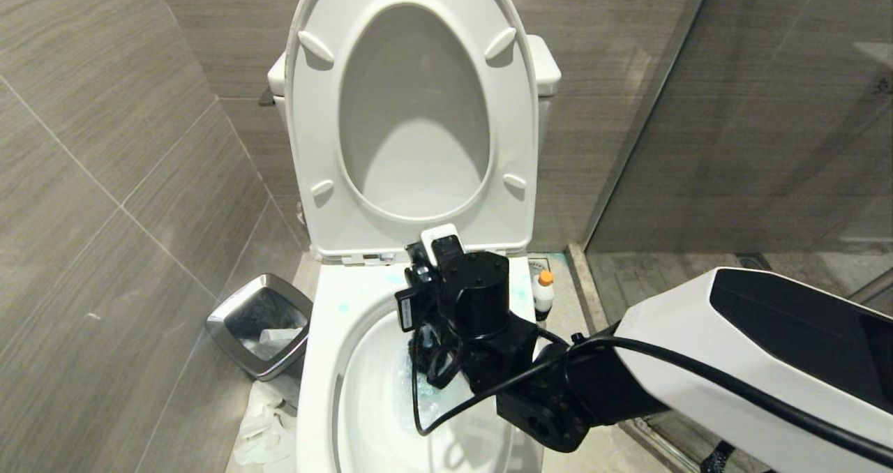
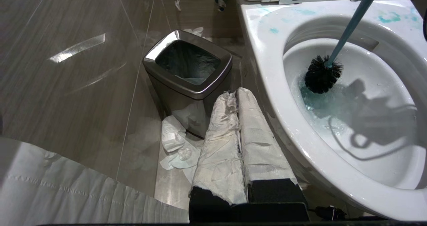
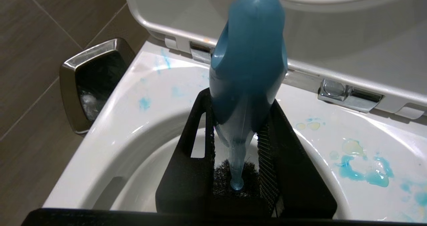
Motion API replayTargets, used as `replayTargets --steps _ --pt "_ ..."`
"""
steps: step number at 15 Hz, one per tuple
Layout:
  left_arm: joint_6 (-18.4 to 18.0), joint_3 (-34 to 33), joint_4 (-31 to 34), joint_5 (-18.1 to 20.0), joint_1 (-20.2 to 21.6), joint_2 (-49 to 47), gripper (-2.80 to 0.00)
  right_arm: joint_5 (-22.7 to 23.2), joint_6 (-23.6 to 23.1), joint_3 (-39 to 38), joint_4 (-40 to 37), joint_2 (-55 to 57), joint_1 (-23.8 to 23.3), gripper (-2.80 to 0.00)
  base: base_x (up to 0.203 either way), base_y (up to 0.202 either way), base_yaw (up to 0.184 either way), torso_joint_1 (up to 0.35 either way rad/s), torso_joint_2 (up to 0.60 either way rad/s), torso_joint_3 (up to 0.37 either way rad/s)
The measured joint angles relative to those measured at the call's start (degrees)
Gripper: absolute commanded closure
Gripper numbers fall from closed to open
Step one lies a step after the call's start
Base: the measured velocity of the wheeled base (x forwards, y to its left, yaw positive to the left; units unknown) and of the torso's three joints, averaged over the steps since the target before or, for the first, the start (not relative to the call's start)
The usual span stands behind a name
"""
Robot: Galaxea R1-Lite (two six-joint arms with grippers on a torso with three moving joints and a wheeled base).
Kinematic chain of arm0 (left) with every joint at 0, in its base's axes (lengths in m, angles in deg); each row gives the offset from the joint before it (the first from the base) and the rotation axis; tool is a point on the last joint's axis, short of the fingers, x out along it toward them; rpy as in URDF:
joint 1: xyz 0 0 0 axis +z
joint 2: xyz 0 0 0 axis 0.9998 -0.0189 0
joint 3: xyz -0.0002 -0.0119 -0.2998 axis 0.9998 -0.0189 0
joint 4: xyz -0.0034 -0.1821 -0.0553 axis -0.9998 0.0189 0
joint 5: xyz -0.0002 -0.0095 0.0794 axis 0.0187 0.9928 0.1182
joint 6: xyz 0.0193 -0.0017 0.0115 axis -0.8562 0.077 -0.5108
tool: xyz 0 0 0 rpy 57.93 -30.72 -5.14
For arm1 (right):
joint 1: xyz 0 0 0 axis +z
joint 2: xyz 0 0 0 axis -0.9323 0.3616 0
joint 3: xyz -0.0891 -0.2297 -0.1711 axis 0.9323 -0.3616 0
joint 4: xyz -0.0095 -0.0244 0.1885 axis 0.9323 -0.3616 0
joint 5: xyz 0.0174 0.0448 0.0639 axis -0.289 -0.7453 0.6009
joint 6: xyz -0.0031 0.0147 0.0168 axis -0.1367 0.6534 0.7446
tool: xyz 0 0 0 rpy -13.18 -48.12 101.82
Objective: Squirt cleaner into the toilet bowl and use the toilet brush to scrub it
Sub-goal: Scrub the toilet bowl
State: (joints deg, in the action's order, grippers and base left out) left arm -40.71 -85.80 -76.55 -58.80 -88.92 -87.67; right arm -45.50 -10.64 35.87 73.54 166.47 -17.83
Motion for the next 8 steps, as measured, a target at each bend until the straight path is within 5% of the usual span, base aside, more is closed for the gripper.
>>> replayTargets --steps 8 --pt "0.03 0.0 -0.01 0.02 -0.02 0.0 0.0 -0.3 -1.27 0.96 3.62 8.85 0.53 0.0 0.0 0.0 0.0 0.0 0.0 0.0"
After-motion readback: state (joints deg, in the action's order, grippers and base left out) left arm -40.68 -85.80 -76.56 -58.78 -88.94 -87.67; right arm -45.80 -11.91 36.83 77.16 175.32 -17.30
